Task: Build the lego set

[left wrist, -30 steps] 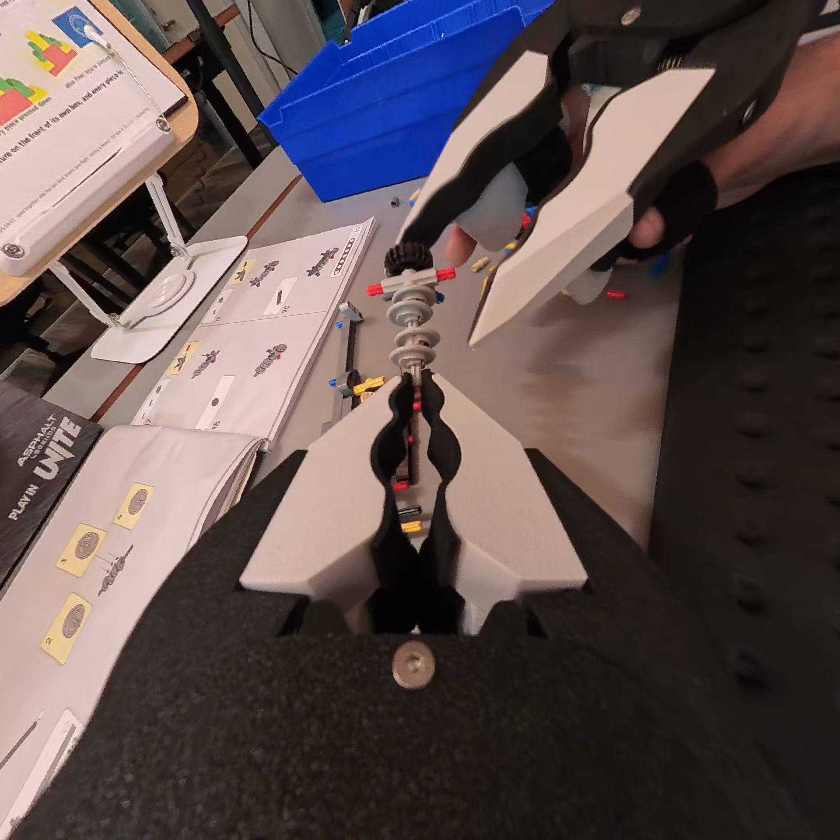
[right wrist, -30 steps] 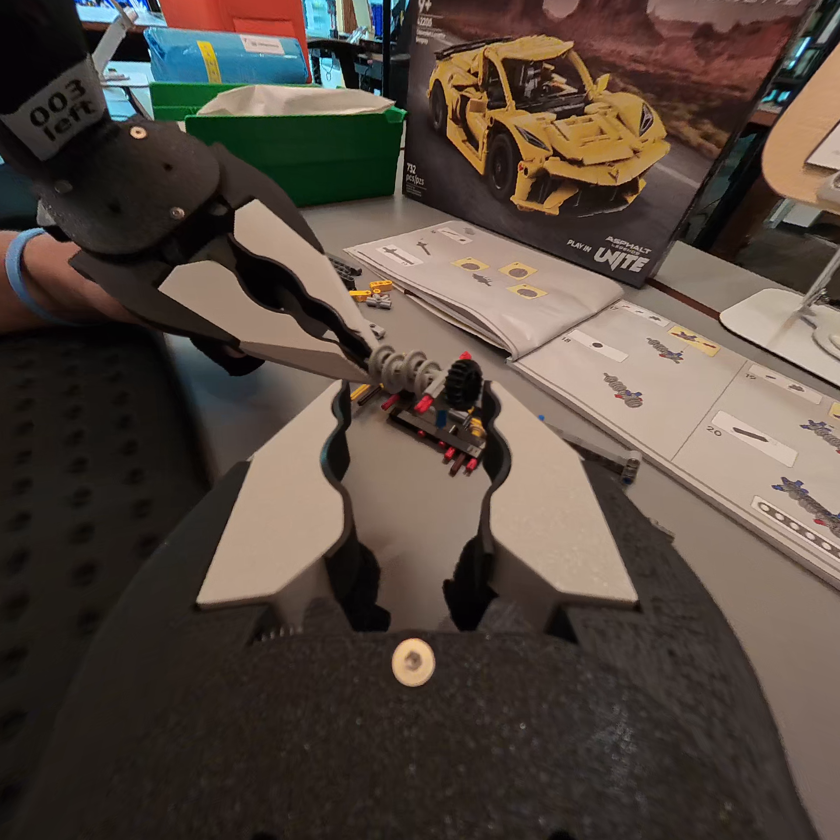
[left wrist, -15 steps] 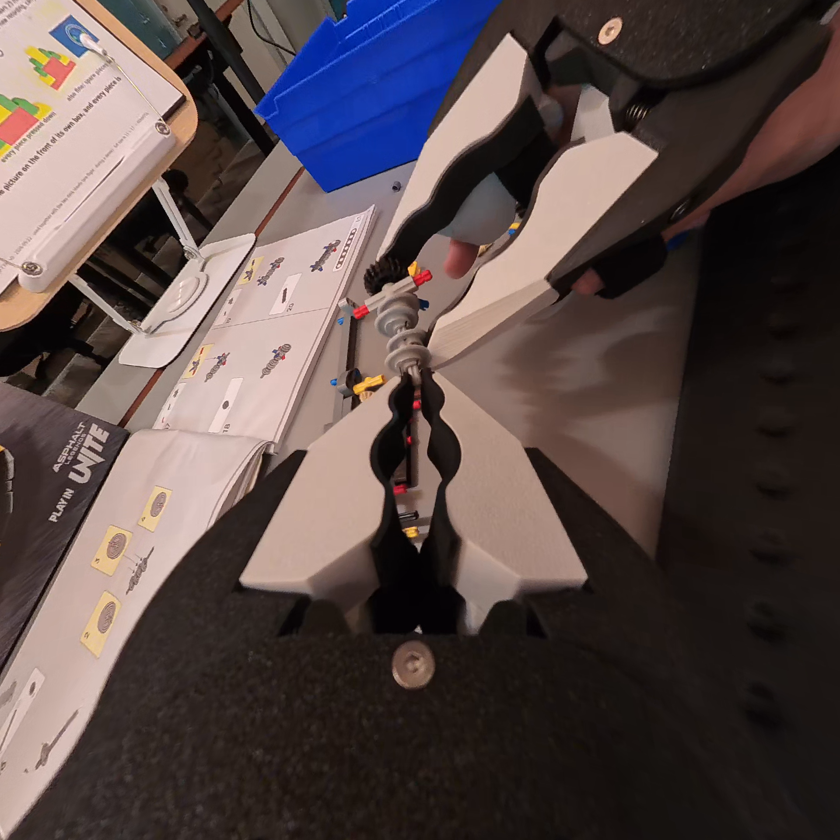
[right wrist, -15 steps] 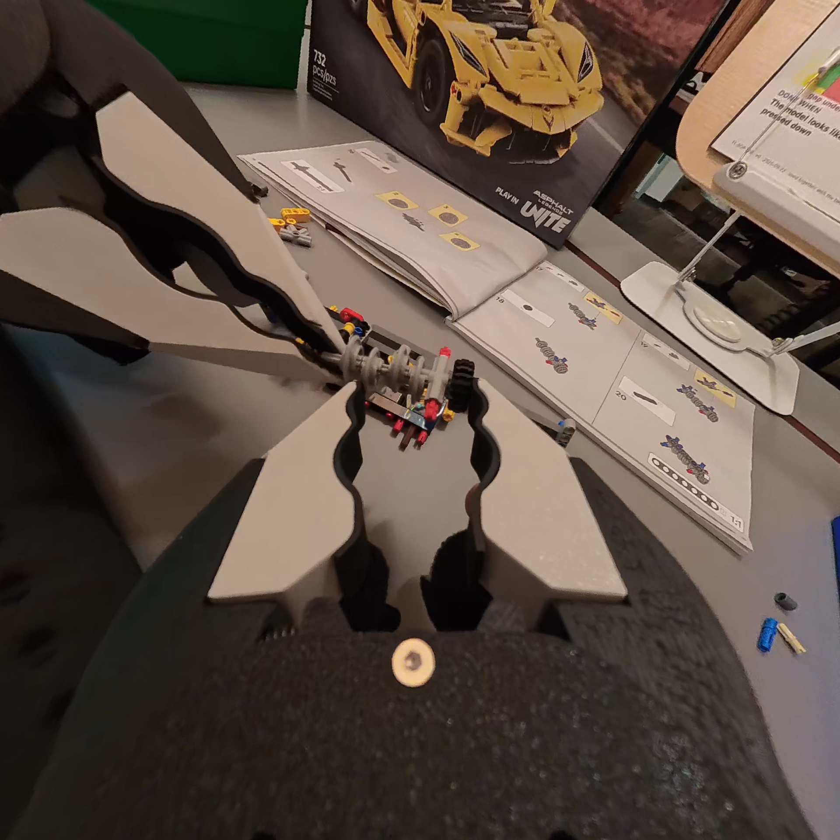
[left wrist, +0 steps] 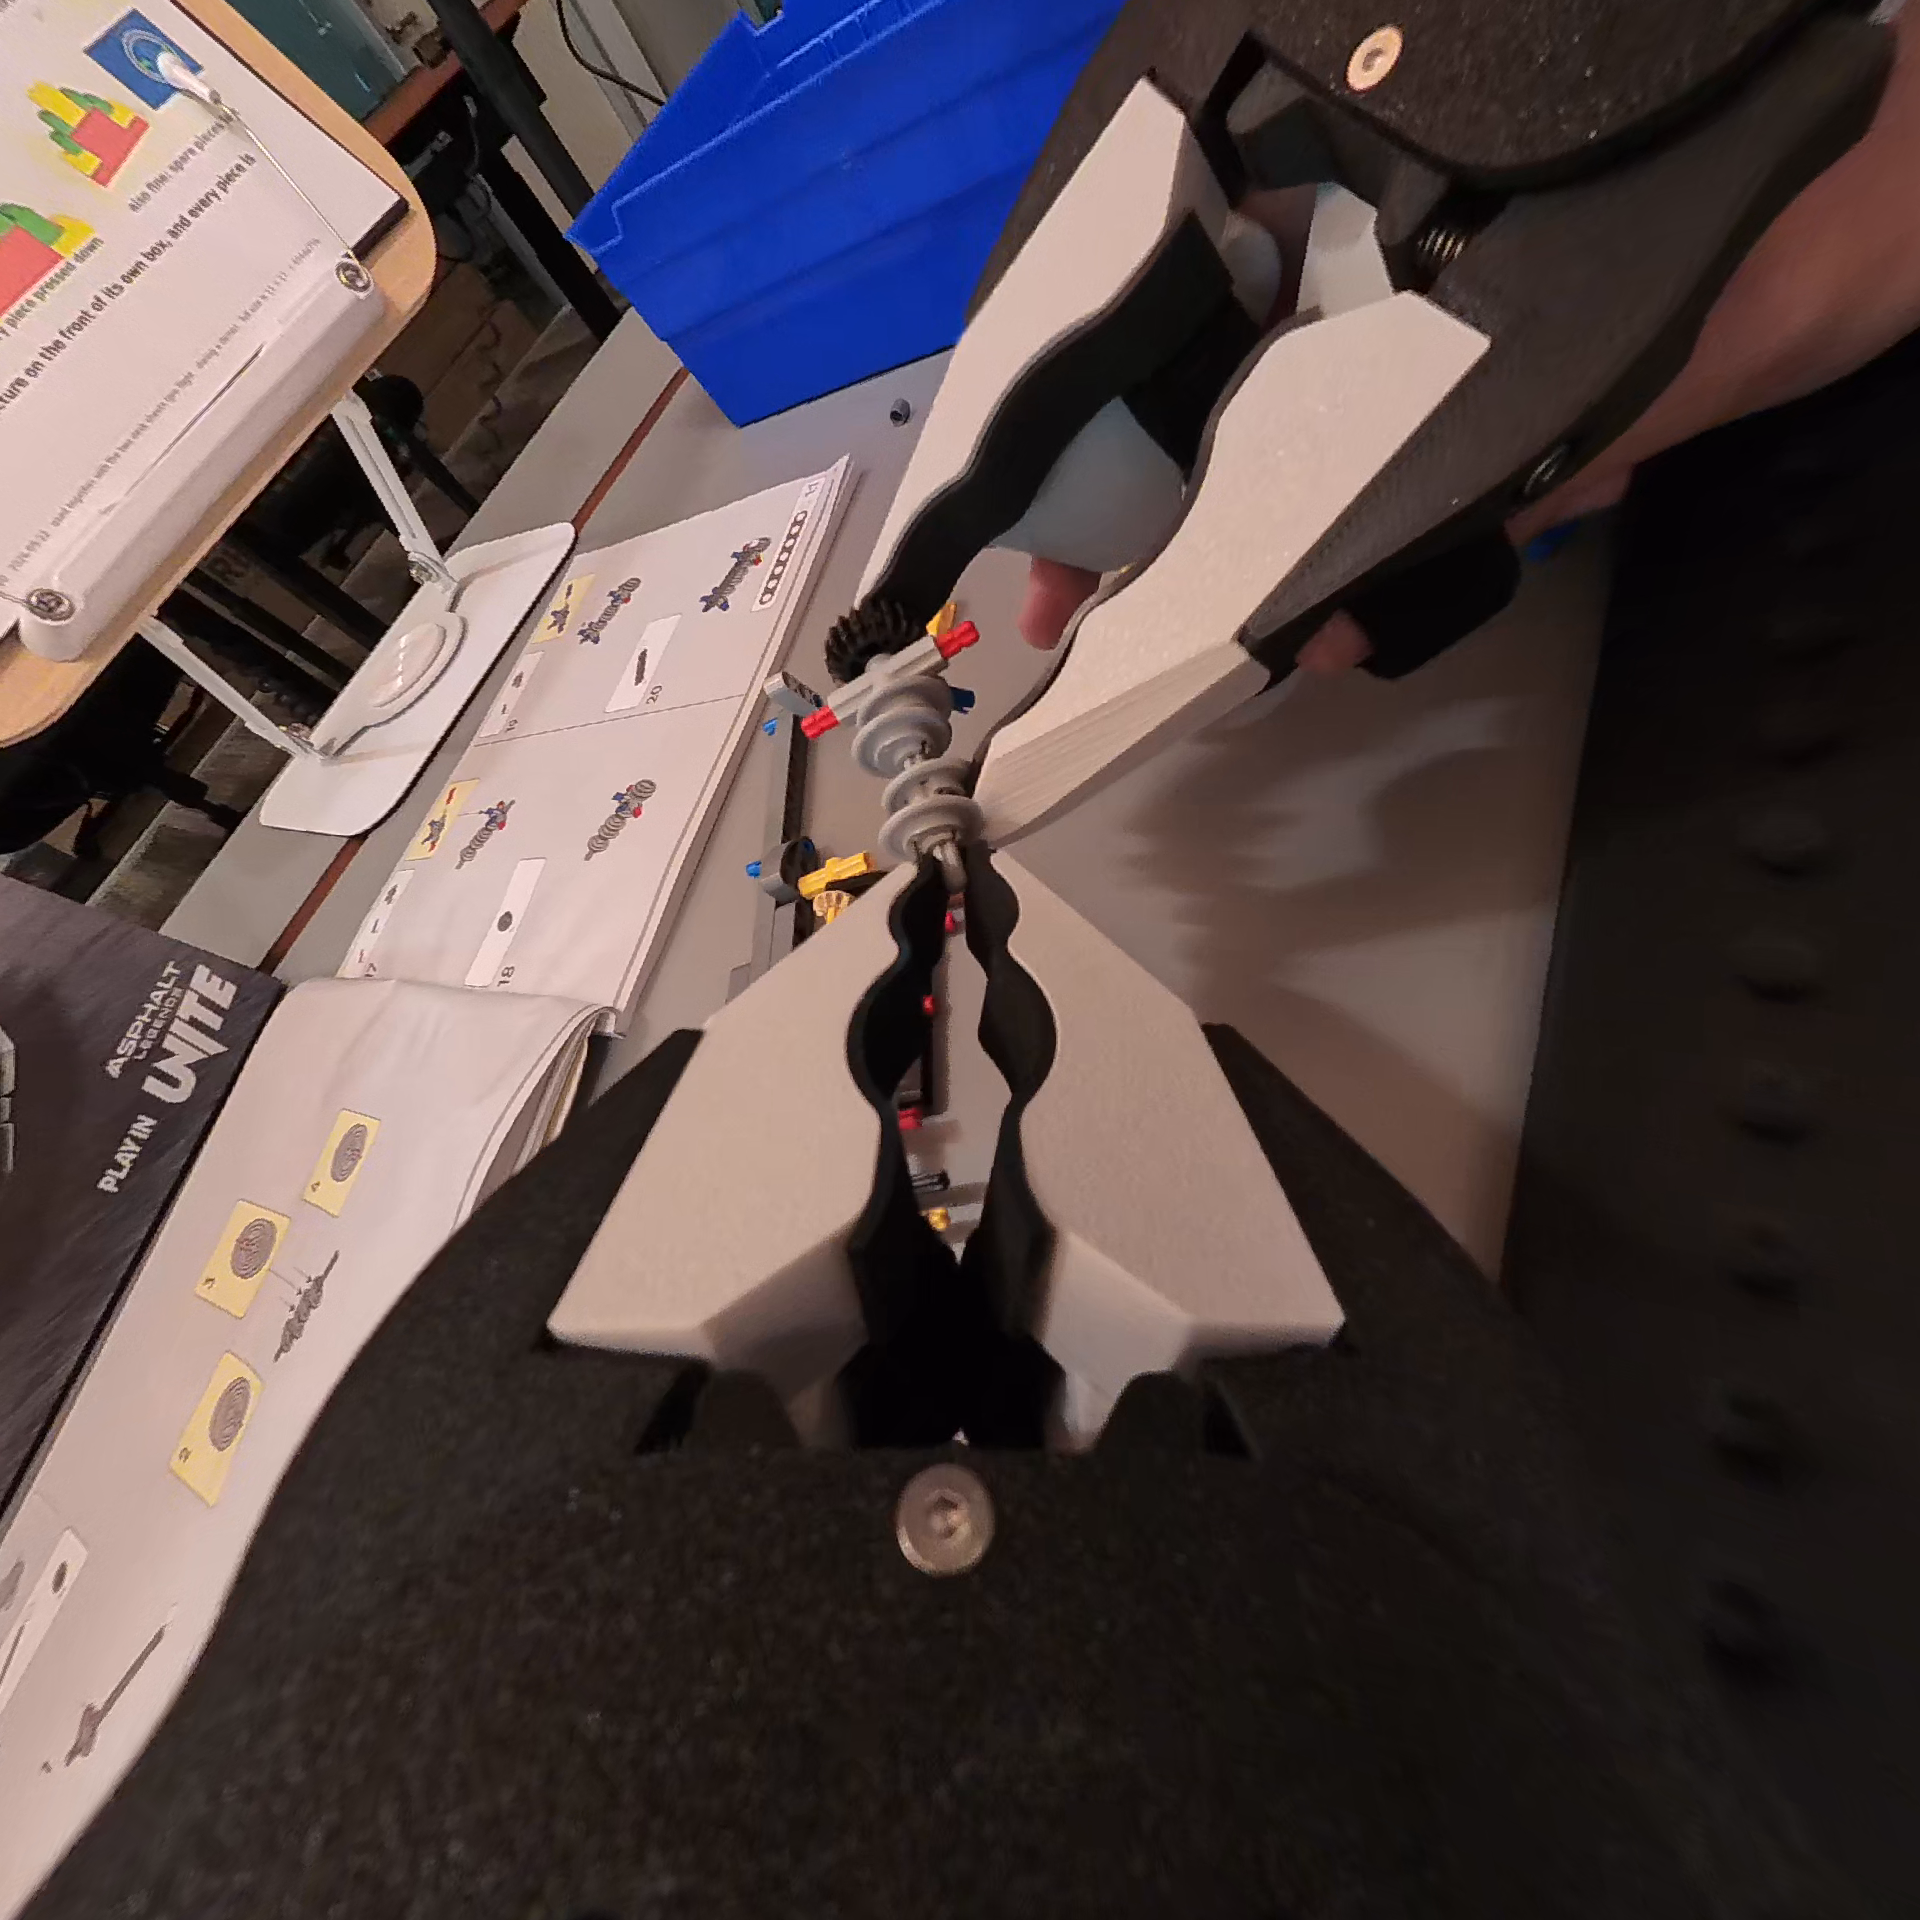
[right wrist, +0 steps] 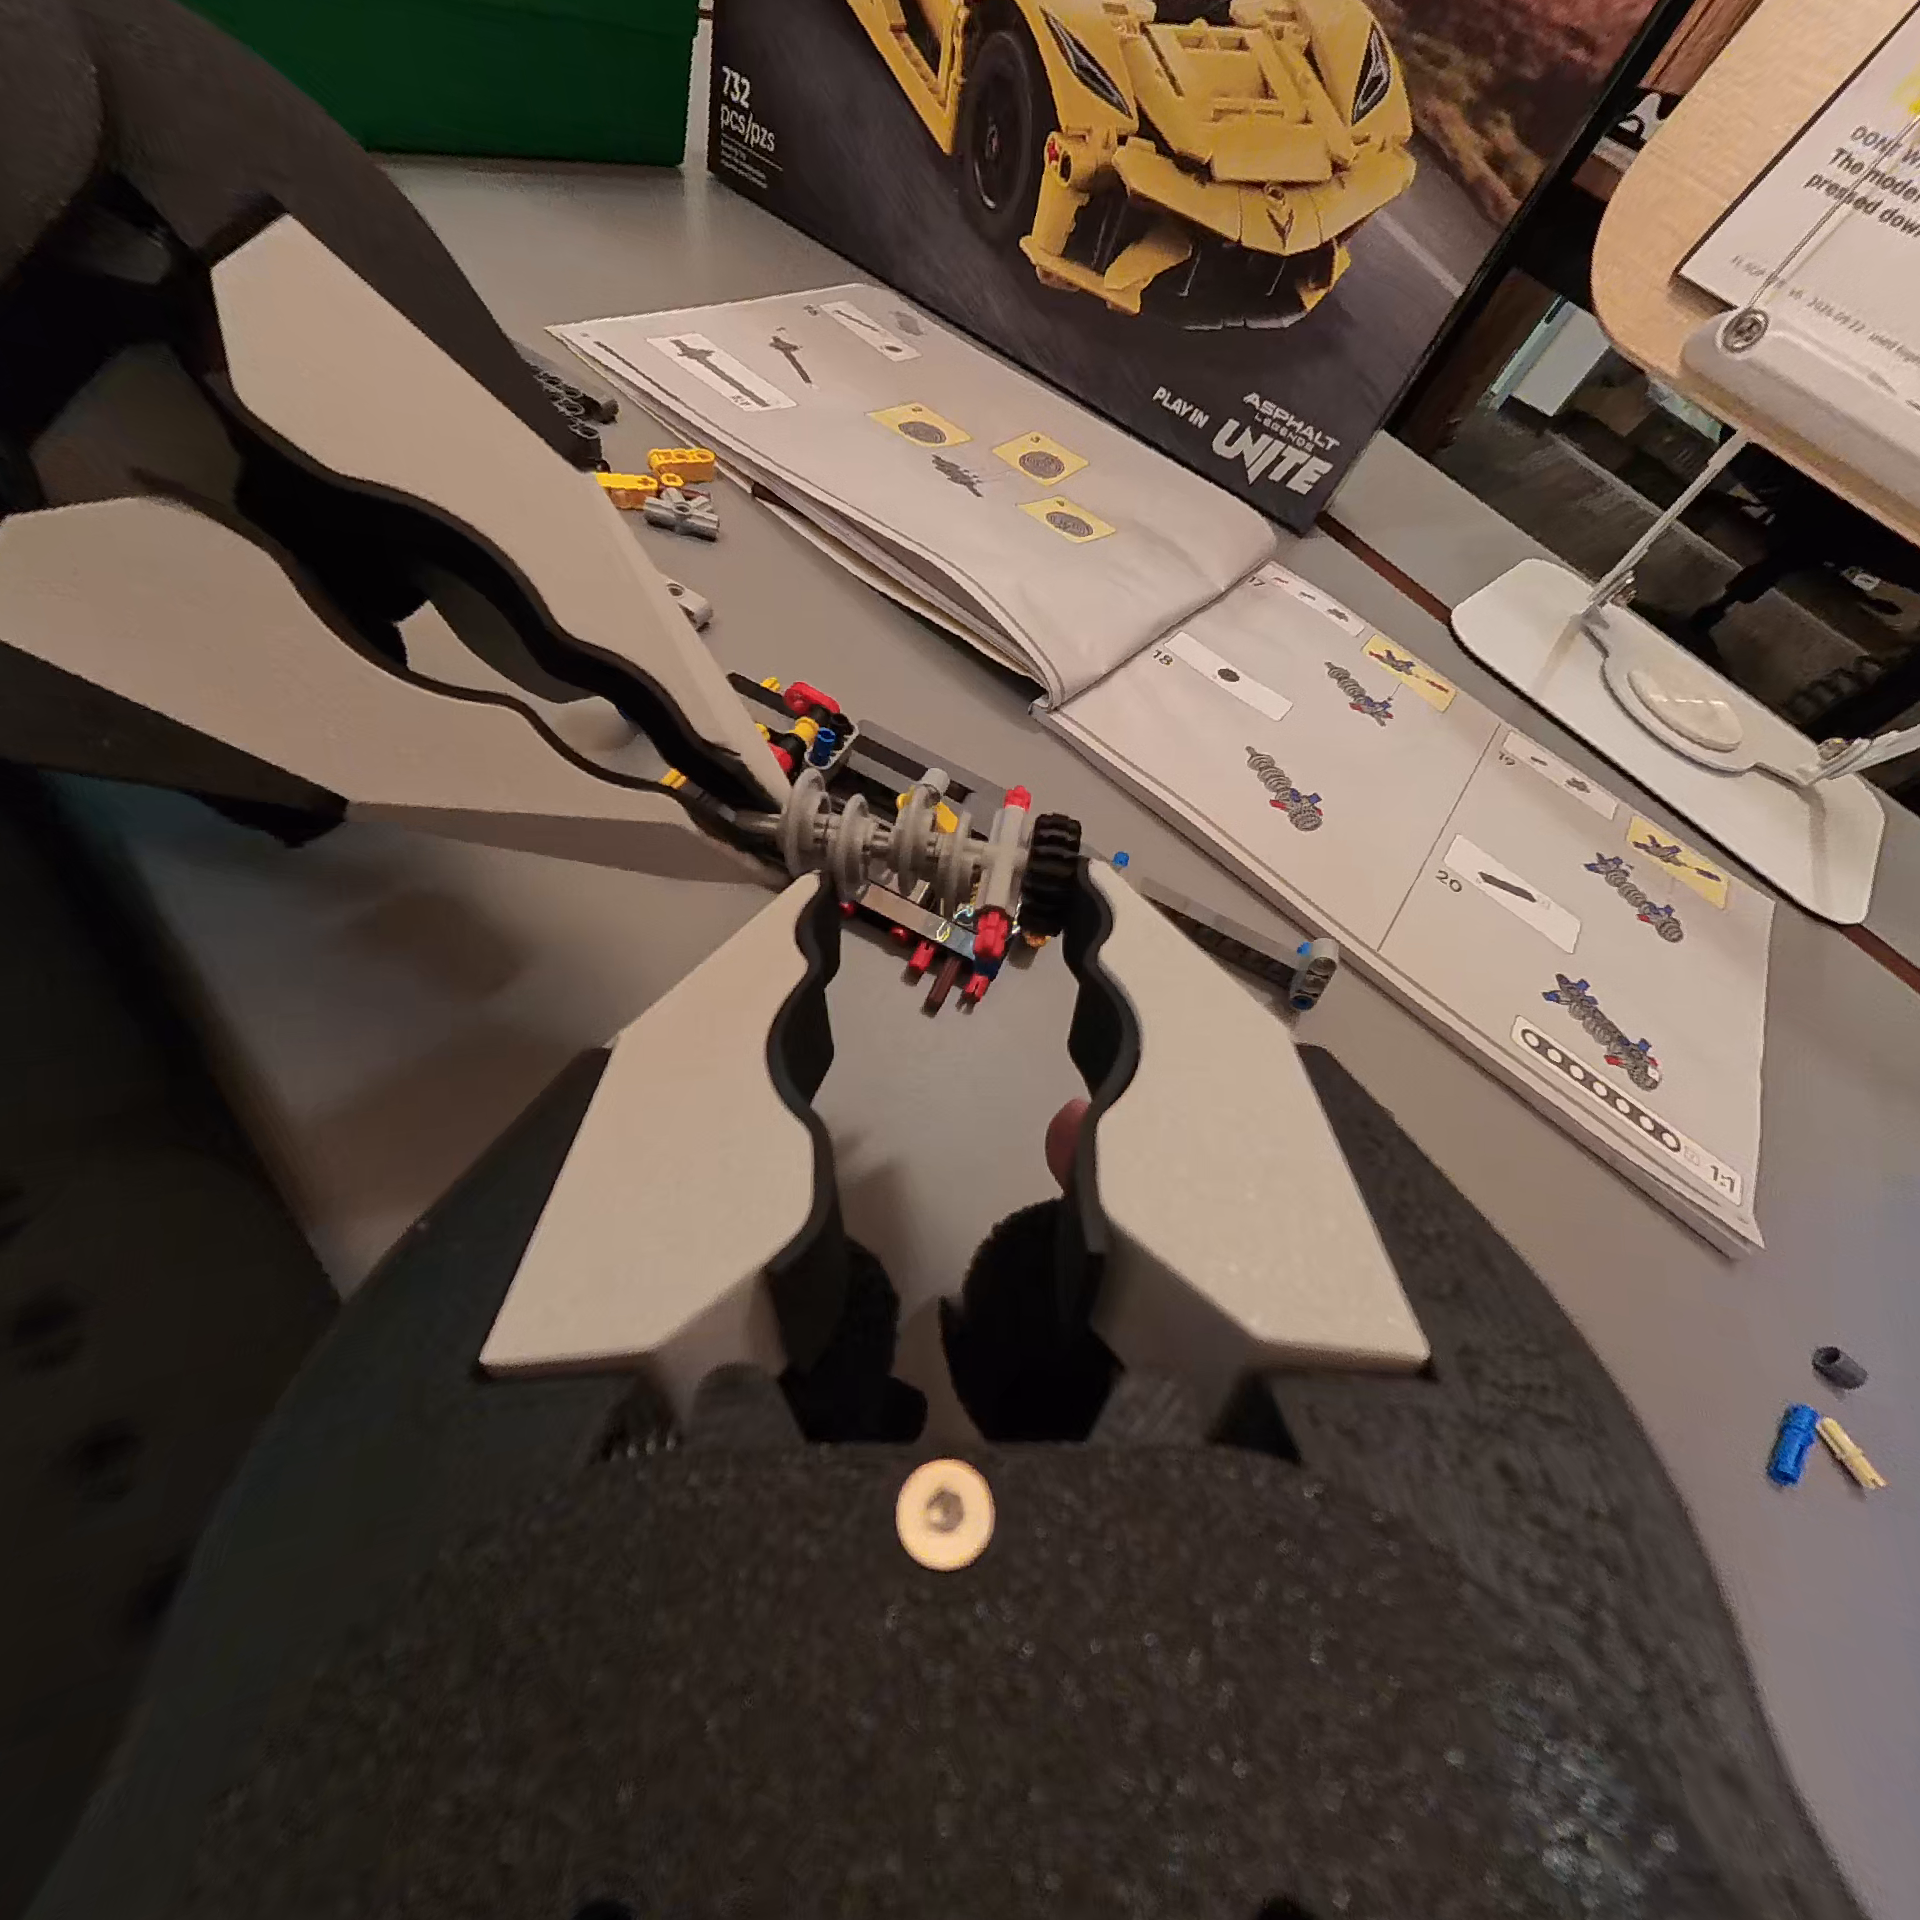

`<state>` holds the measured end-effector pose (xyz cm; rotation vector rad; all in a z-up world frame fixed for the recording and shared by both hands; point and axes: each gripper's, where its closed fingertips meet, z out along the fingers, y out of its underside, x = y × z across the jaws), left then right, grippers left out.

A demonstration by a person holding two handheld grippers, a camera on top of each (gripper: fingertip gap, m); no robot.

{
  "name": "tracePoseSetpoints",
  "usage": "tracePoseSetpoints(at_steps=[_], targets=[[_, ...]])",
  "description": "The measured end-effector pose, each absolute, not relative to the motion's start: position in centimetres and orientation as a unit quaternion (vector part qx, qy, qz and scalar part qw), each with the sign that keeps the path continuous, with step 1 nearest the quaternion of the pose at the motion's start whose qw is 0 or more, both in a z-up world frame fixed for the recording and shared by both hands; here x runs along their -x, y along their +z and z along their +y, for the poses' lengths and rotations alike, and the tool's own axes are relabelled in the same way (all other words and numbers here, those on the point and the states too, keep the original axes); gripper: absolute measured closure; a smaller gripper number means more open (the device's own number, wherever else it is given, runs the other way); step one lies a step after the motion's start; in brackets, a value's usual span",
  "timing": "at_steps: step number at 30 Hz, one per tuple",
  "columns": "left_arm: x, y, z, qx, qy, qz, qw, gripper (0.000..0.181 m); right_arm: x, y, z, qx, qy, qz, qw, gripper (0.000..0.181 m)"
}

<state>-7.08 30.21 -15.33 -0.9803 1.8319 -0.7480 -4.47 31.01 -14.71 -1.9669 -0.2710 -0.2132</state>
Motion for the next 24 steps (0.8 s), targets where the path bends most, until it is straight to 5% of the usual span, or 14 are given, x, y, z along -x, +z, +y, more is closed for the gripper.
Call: tracePoseSetpoints(at_steps=[7,16,24], targets=[[7.1,-15.5,30.3,0.384,-0.291,0.747,0.458,0.179,4.5,-15.0,31.0,0.83,-0.082,-0.114,0.54,0.138],[8.1,-13.7,31.2,0.245,-0.221,0.748,0.576,0.18,5.8,-12.0,28.3,0.77,0.313,-0.045,0.554,0.146],[8.4,-13.0,30.0,0.203,-0.243,0.743,0.59,0.18,6.2,-11.1,27.3,0.744,0.394,-0.039,0.538,0.161]])
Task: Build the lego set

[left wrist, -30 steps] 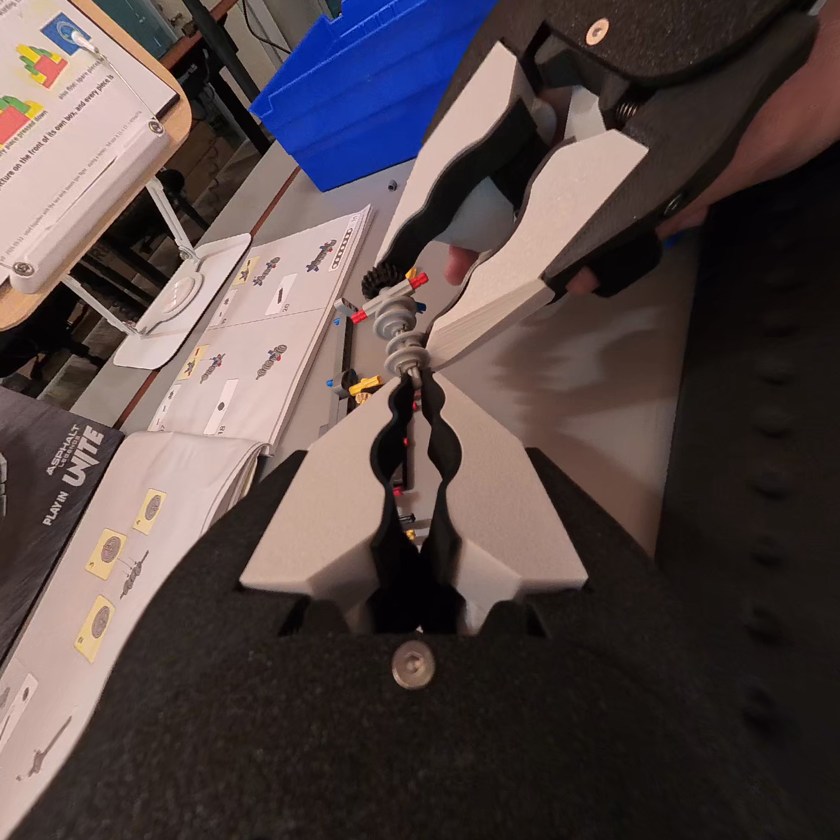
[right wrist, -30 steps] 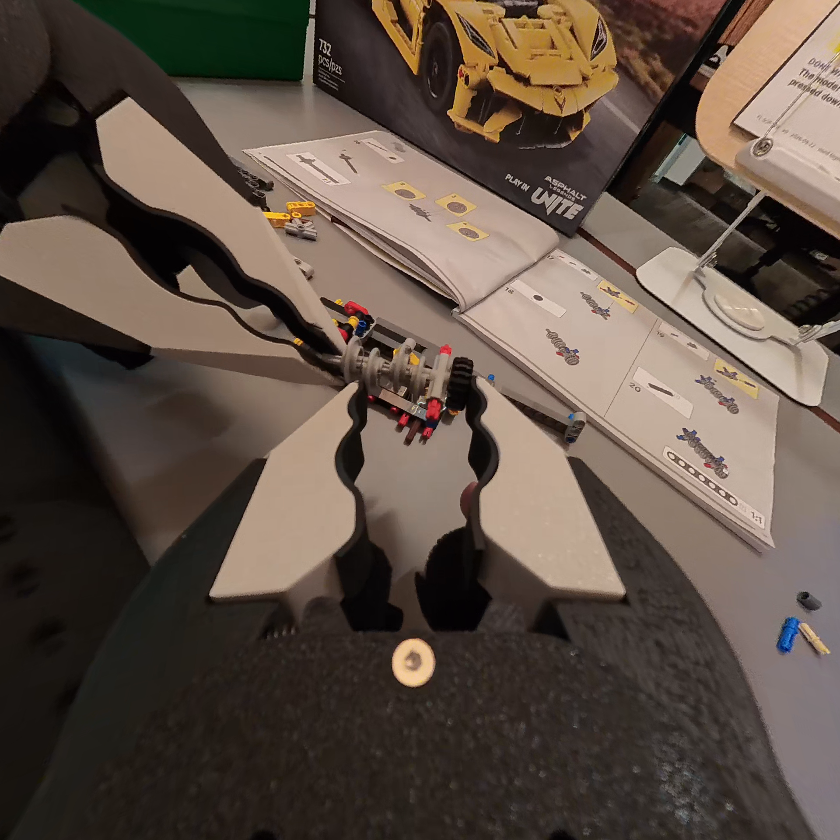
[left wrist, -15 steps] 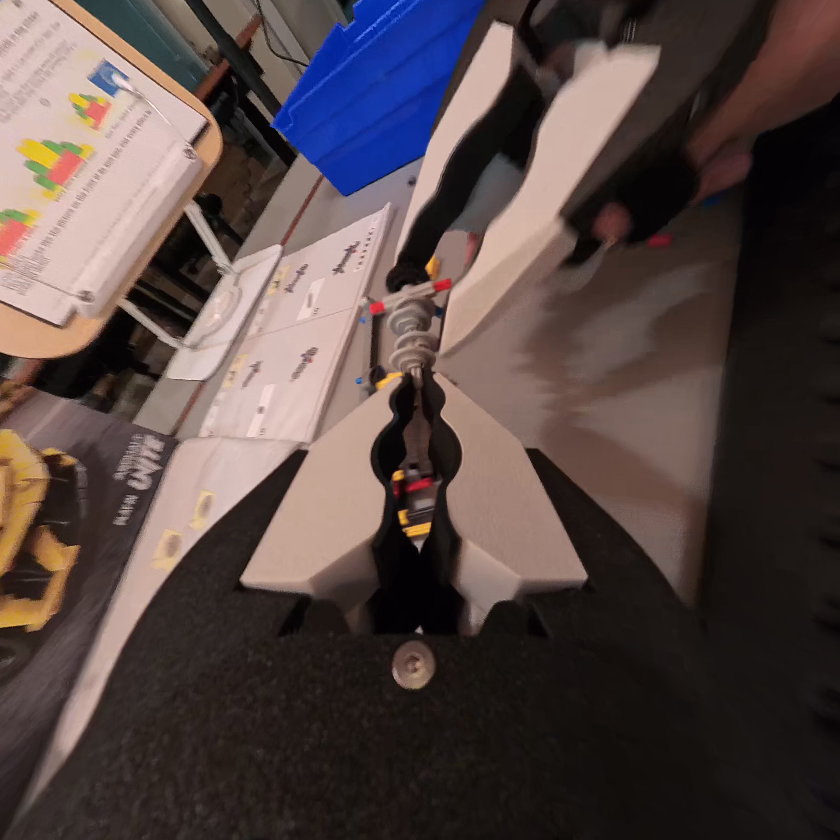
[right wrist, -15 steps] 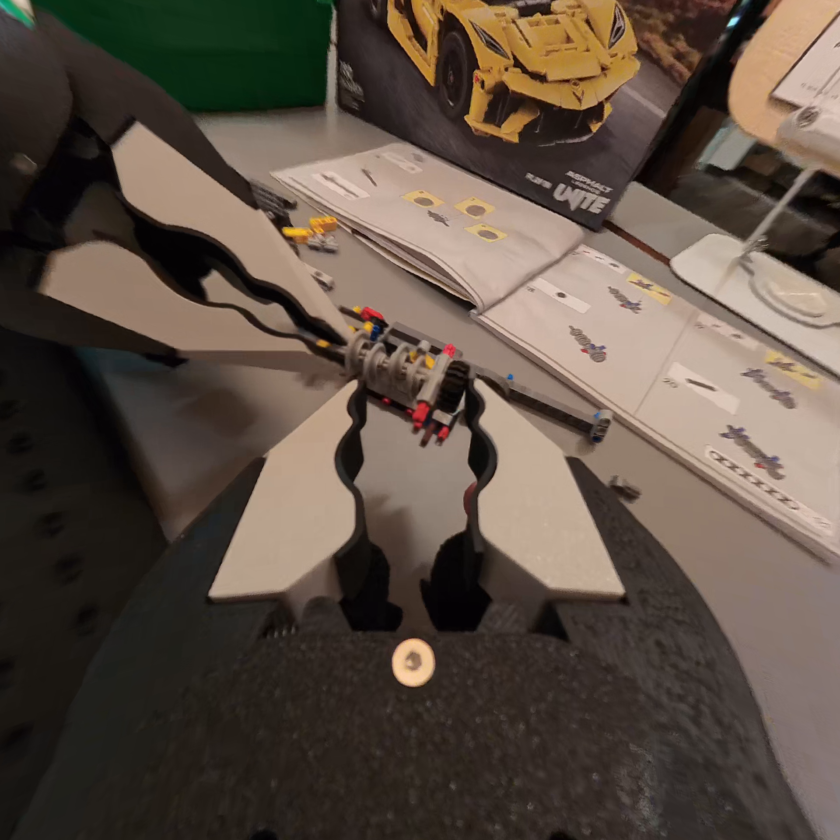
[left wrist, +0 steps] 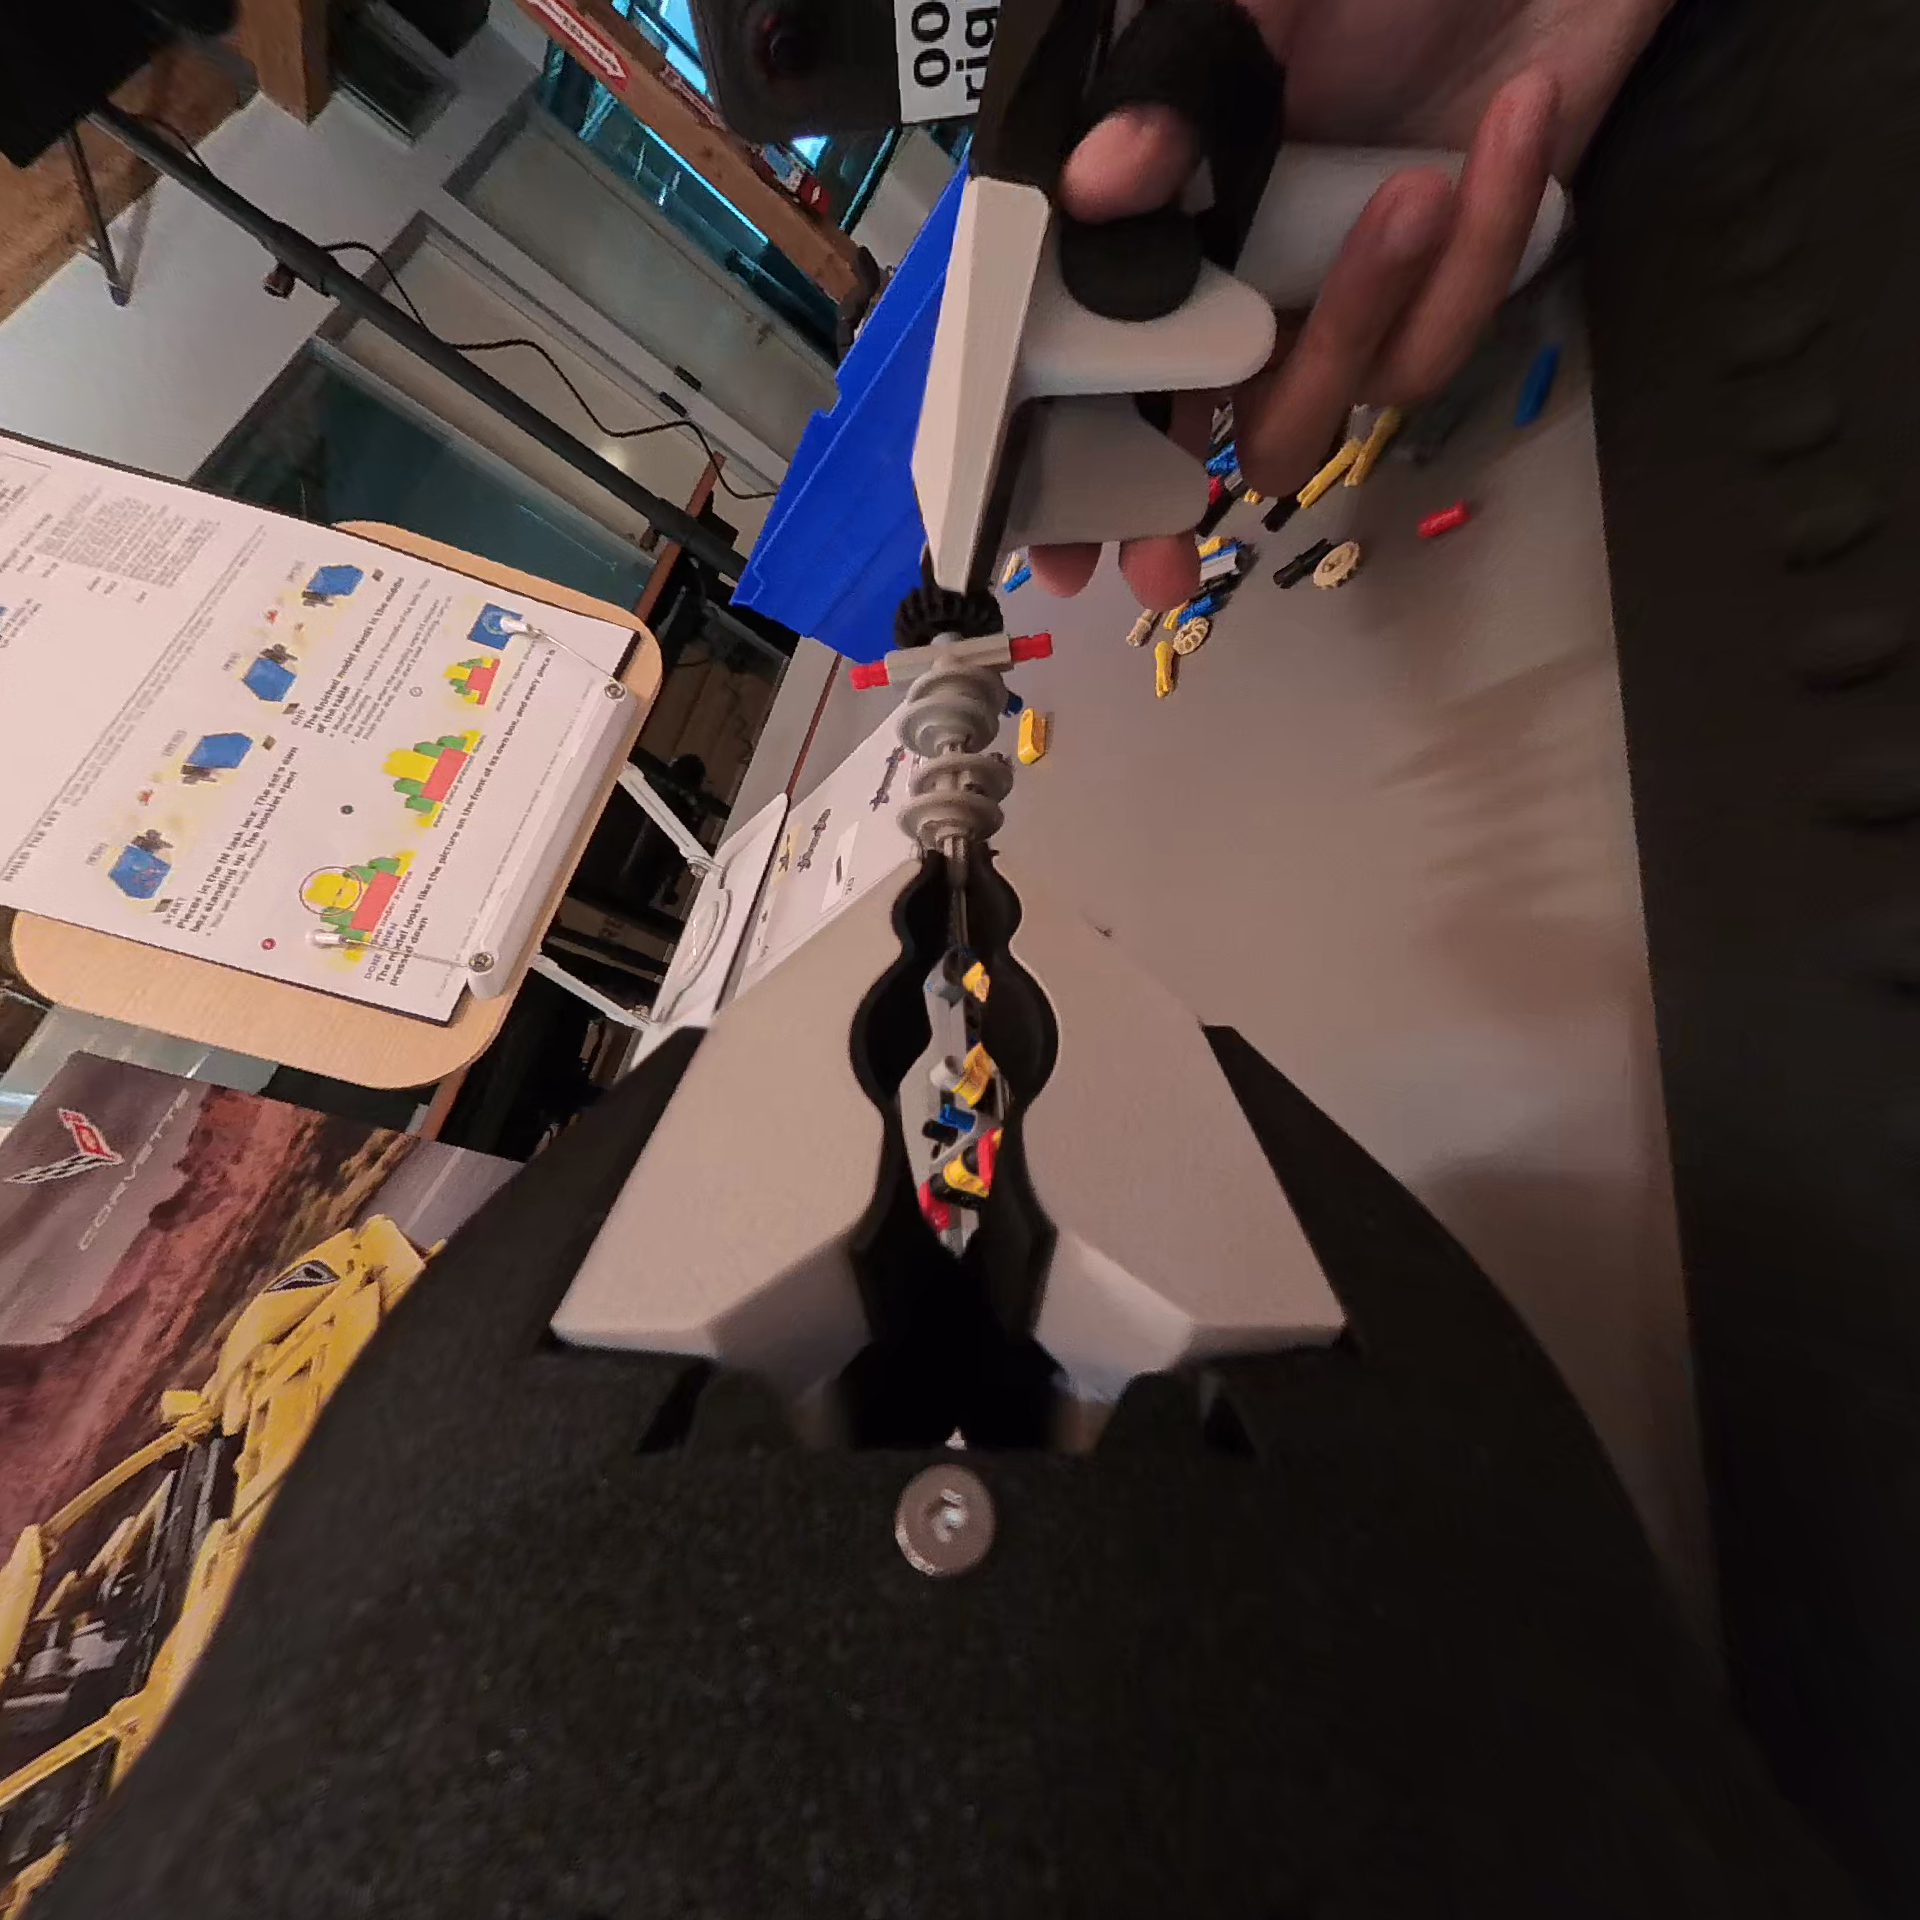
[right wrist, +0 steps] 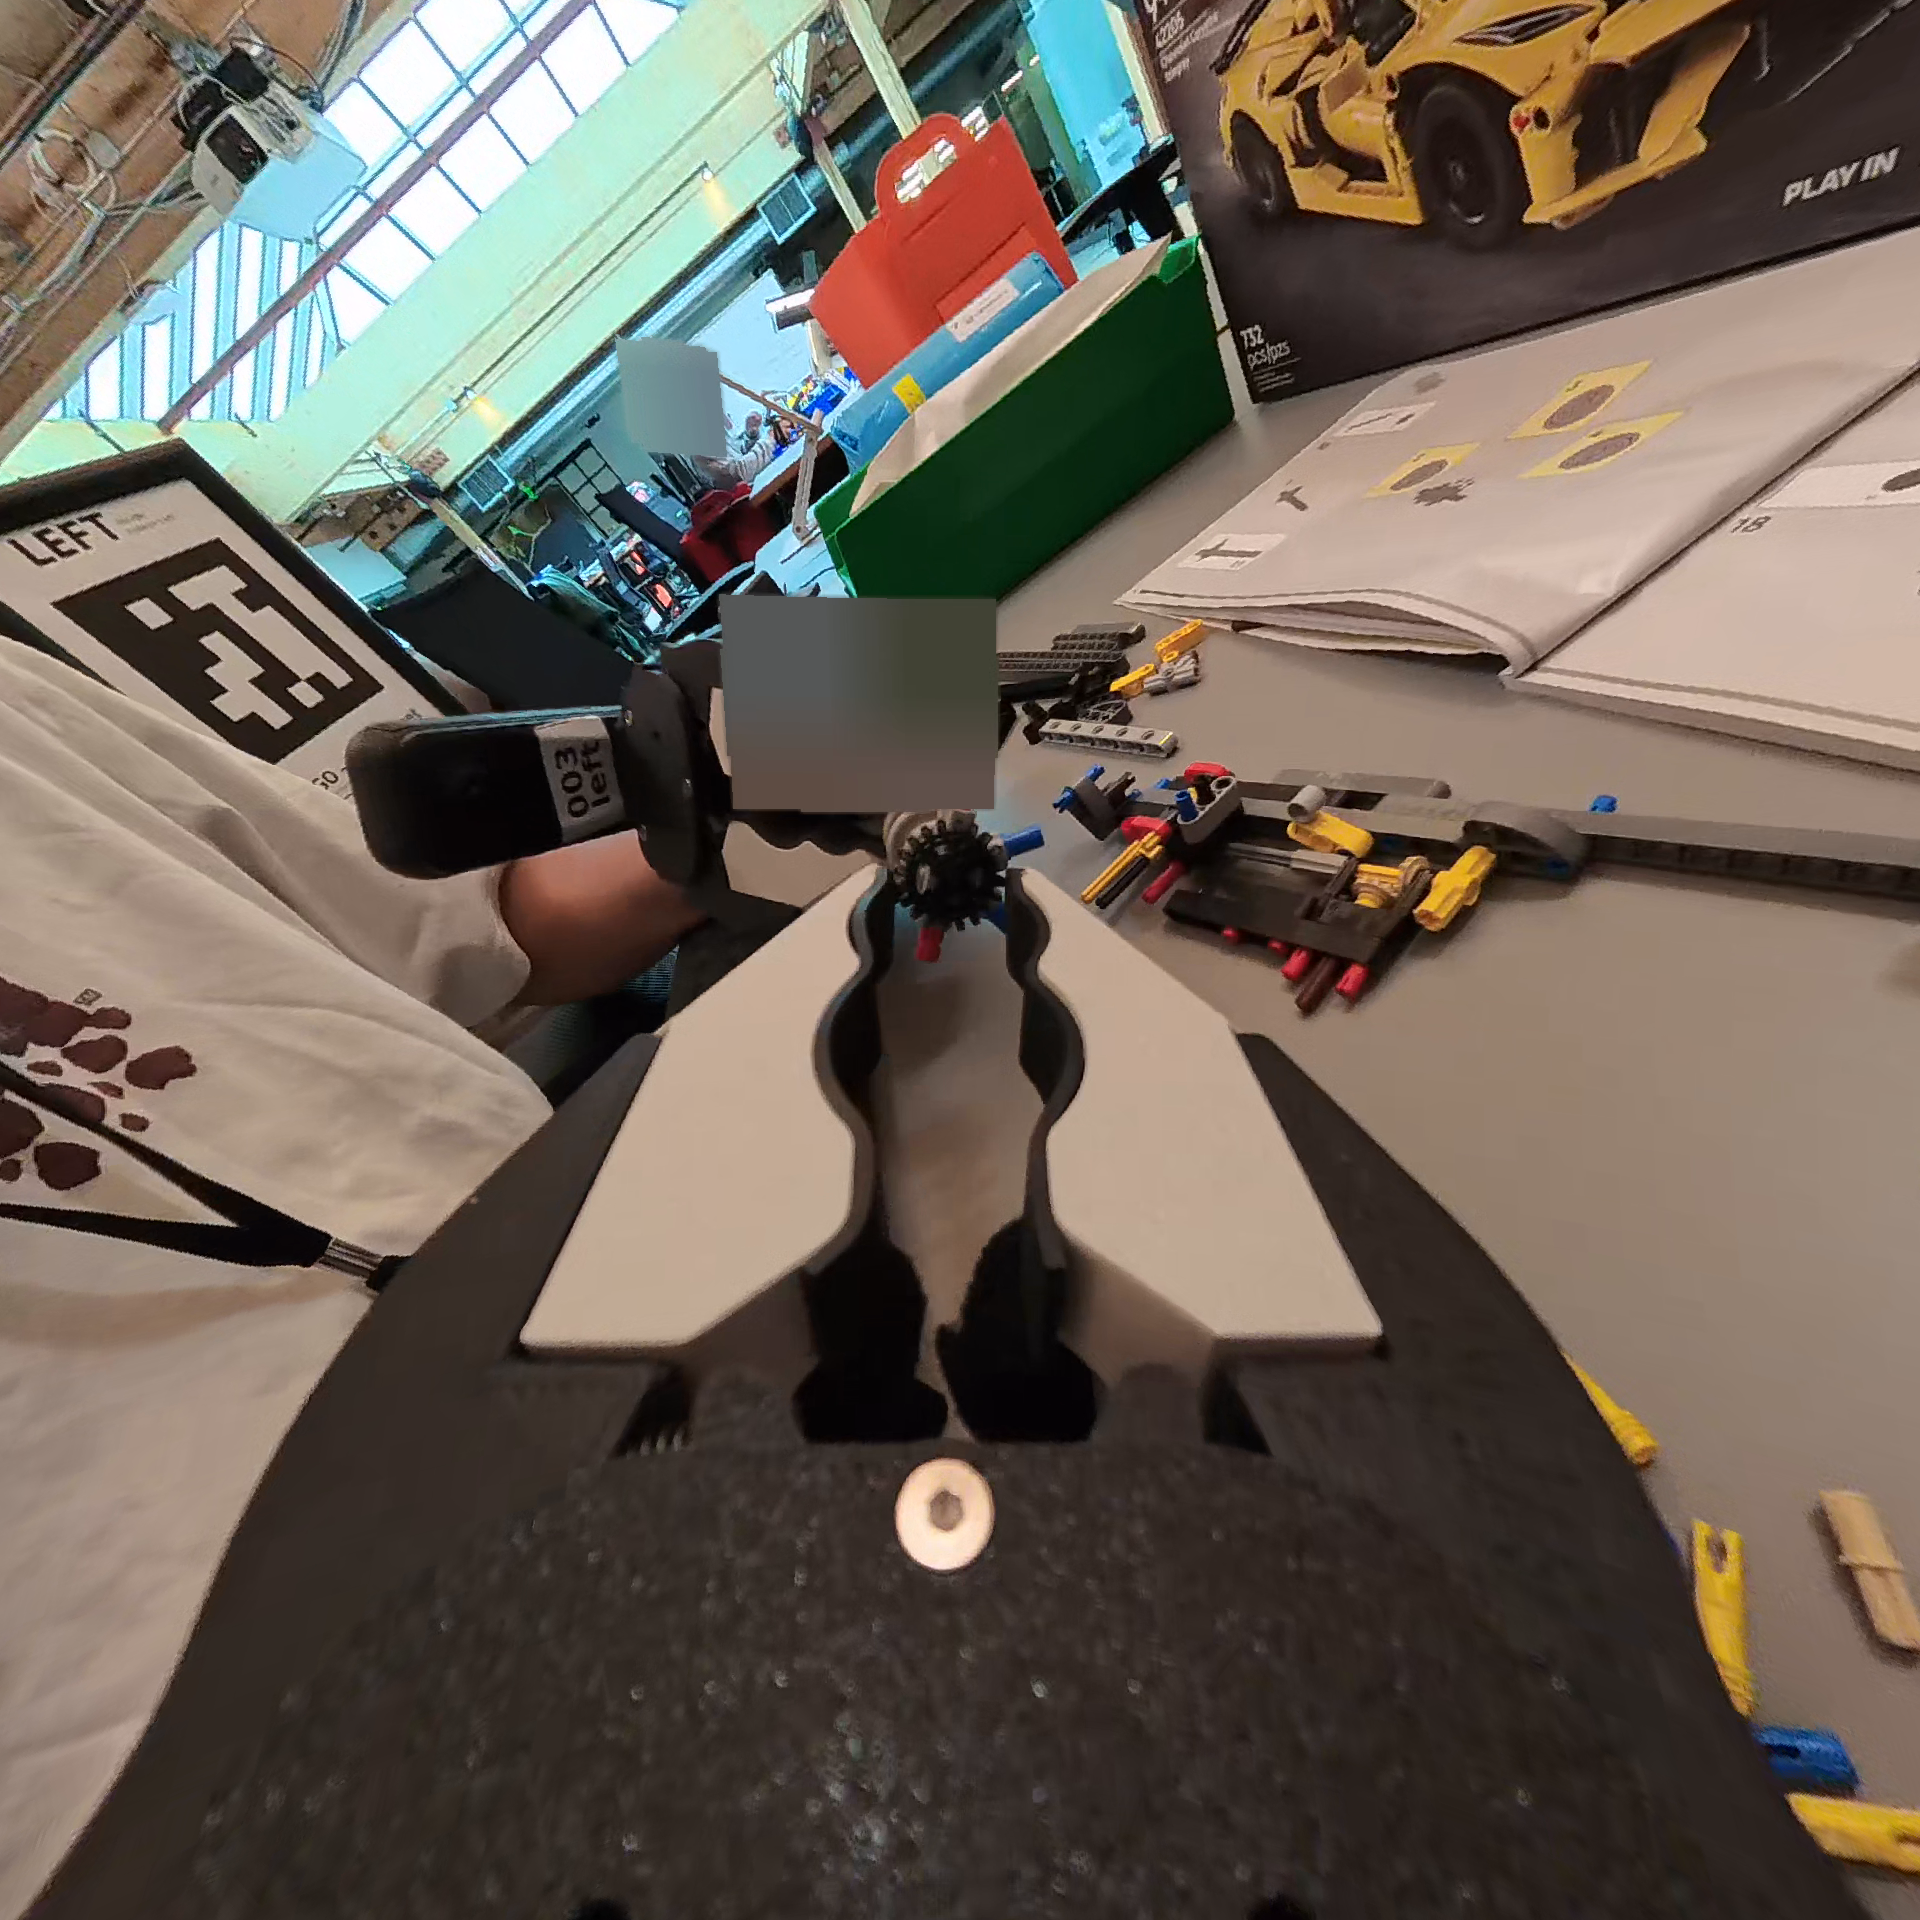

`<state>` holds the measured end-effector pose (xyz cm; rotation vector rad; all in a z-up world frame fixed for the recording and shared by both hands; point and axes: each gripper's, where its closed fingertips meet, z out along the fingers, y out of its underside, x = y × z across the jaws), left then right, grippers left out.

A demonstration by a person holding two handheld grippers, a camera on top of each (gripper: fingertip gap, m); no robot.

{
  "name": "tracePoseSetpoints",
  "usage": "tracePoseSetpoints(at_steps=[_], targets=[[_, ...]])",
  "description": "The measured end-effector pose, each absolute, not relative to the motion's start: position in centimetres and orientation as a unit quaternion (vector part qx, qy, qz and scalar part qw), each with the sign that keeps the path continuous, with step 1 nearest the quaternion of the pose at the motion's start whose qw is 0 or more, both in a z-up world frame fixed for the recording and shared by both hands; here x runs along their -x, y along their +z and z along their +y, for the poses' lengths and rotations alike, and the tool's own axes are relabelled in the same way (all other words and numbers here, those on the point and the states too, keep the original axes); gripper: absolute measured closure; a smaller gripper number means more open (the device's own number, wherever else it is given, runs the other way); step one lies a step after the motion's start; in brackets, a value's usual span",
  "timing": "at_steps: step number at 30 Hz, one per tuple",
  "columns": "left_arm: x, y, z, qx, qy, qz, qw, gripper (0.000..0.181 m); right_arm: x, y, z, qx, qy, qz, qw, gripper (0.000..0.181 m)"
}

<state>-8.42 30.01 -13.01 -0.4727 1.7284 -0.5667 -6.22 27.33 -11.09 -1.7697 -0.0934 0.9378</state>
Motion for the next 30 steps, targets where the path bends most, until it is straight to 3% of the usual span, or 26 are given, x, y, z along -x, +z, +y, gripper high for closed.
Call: tracePoseSetpoints(at_steps=[30], targets=[[8.4,-13.9,29.5,0.234,-0.262,0.76,0.547,0.18,6.4,-12.8,27.3,0.769,0.384,-0.046,0.509,0.162]])
